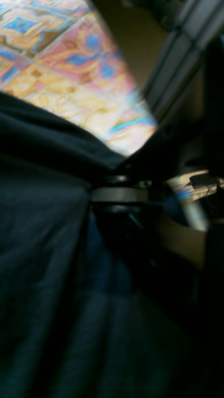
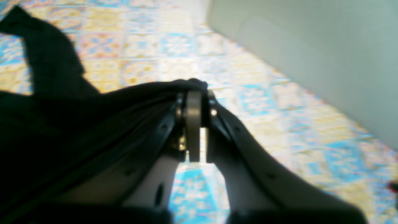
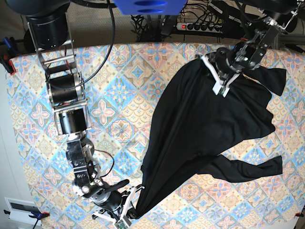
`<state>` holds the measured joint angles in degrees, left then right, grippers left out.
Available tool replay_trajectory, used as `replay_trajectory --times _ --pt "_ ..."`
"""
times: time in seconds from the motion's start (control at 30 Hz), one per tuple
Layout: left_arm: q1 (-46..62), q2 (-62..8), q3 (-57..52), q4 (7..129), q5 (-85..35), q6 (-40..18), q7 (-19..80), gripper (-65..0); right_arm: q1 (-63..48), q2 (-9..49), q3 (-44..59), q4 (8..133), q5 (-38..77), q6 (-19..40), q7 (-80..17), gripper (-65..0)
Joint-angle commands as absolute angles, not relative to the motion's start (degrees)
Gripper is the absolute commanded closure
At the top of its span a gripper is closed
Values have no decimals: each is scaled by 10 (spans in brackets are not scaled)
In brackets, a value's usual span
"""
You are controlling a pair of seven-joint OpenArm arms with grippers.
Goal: Layout the t-shirt on the table in an organized manner, then fold the t-shirt properly
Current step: 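Lift the shirt with both grippers, stretching it between them, then swing the lifted shirt across the table with both grippers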
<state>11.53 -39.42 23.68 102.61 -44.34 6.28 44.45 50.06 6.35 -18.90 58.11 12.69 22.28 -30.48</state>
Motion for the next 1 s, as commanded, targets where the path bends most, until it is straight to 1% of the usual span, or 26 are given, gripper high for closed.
replay_trajectory --times 0.0,0.1,0.17,0.37,0.5,0.6,0.77,0.87,0.97 --pt "94 -392 243 1010 -434 64 440 0 537 64 -184 594 135 217 -287 0" --pt "41 -359 254 933 -413 64 436 0 552 64 -184 597 137 218 -303 0" --pt "0 -325 254 877 -393 64 436 0 557 65 -184 597 163 218 -305 0" --pt "-116 -233 254 726 -299 64 431 0 554 119 -183 616 260 218 -314 0" --pt "-196 -190 254 603 -238 64 357 0 553 138 -183 633 279 218 -334 0" --pt "-267 -159 254 501 -196 64 297 0 553 162 -183 656 290 218 -340 0" --pt "-373 -144 250 368 -165 66 229 0 524 207 -181 686 310 218 -355 0" --pt "-421 -153 250 332 -164 68 203 0 494 219 -153 705 310 218 -356 0" --pt "-449 -179 249 328 -167 68 201 0 465 222 -134 720 311 218 -356 0"
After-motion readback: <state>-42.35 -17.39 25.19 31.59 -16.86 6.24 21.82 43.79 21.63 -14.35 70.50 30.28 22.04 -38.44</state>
